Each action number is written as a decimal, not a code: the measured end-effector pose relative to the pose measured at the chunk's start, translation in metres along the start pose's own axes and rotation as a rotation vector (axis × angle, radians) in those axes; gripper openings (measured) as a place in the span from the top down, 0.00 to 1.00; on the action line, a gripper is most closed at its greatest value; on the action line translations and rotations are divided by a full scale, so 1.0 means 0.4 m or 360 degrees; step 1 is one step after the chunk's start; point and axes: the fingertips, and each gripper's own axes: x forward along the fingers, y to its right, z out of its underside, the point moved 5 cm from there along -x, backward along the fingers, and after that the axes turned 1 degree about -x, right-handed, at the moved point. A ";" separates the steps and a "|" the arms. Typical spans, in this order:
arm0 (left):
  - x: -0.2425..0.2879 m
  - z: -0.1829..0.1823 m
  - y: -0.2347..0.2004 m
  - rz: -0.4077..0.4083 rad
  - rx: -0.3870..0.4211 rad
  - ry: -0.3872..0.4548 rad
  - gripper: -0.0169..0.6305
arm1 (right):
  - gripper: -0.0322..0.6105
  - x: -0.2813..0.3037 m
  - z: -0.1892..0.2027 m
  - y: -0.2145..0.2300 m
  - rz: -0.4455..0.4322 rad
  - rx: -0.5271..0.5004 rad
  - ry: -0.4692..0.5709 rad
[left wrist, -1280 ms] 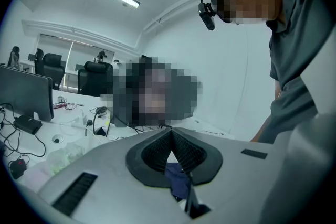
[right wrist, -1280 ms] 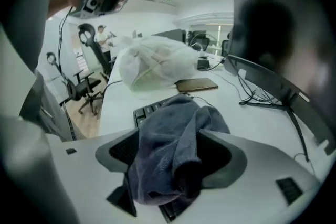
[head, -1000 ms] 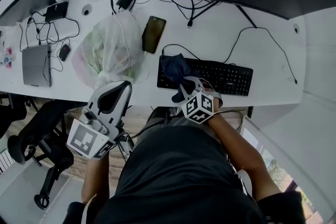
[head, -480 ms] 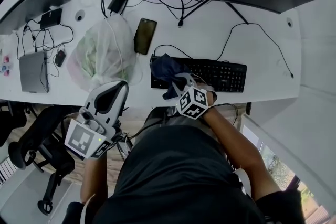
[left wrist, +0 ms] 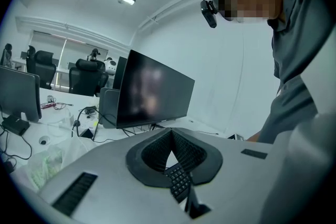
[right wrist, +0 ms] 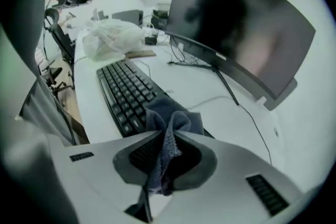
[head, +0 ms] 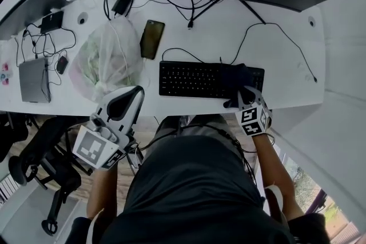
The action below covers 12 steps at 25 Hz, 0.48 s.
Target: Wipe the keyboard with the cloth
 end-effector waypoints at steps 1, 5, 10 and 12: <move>0.008 0.000 0.005 0.0007 0.0005 -0.0005 0.97 | 0.87 0.006 -0.044 -0.028 -0.0057 -0.0048 0.0085; 0.031 -0.012 0.035 0.0023 0.0027 -0.0031 0.97 | 0.87 0.058 -0.105 -0.124 -0.0297 -0.0155 0.0138; 0.053 -0.028 0.042 -0.0007 0.0041 -0.0030 0.97 | 0.87 0.022 0.040 -0.011 -0.0209 0.0063 0.0052; 0.058 -0.028 0.034 -0.0026 0.0048 -0.0015 0.97 | 0.87 -0.008 0.087 0.048 -0.0136 0.0127 -0.0016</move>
